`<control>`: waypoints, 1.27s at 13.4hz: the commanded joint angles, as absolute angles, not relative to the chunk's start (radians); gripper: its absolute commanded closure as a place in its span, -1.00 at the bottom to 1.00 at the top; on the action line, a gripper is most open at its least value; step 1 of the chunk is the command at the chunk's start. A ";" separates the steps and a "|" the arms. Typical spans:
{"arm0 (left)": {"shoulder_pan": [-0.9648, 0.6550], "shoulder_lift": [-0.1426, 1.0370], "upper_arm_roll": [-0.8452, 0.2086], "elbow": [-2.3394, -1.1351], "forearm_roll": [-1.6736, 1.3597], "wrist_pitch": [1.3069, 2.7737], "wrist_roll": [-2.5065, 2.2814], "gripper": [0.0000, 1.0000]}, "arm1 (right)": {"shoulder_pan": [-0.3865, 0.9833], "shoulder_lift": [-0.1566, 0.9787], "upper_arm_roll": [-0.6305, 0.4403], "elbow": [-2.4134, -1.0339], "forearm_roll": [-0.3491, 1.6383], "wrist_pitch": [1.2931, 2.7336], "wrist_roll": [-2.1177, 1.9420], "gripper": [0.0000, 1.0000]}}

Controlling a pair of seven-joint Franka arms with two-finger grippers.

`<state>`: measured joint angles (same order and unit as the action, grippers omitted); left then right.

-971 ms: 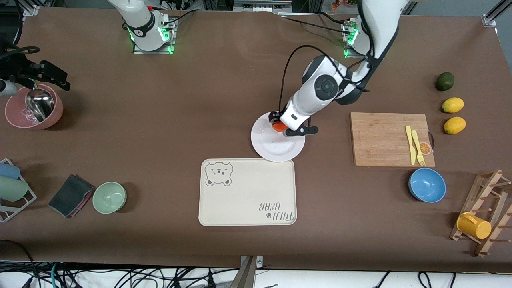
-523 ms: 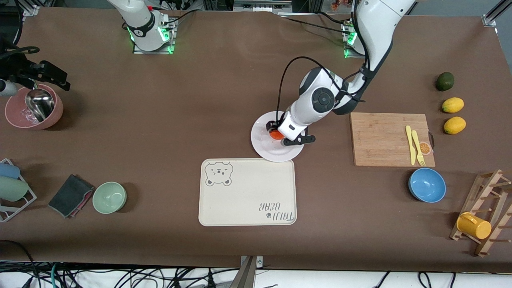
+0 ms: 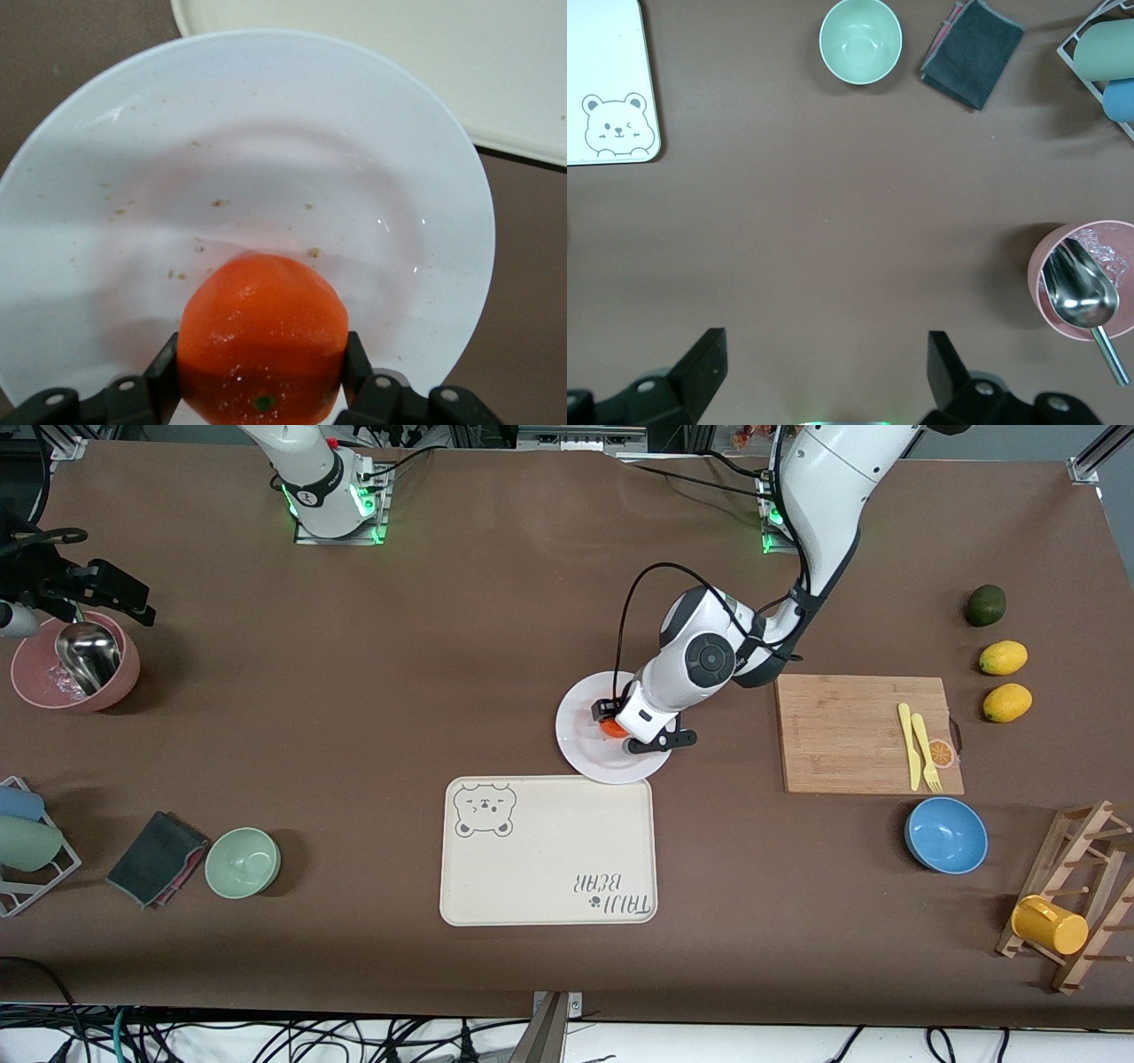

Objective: Place orange and plate with both arms
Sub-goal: 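Lower the orange onto the plate and open the left gripper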

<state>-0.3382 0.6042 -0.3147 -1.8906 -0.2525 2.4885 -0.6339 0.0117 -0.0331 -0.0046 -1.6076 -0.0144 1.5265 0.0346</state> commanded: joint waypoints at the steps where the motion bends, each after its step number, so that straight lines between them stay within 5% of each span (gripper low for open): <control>1: -0.359 0.617 -0.281 -1.871 -0.232 2.493 -0.635 -0.42 | 0.012 -0.028 -0.006 -1.586 -0.002 1.519 0.043 -1.00; 2: -0.359 0.617 -0.279 -1.873 -0.232 2.493 -0.635 -0.96 | 0.012 -0.028 -0.006 -1.586 -0.002 1.517 0.043 -1.00; 8: -0.312 0.485 -0.262 -1.905 -0.232 2.442 -0.626 -1.00 | 0.015 -0.028 -0.003 -1.588 -0.002 1.506 0.041 -1.00; 12: -0.168 0.306 -0.262 -1.914 -0.230 2.262 -0.592 -1.00 | 0.043 -0.023 0.032 -1.592 0.012 1.479 0.031 -1.00; 17: 0.006 0.135 -0.232 -1.910 -0.226 1.973 -0.361 -1.00 | 0.071 0.072 0.043 -1.603 0.268 1.486 0.043 -1.00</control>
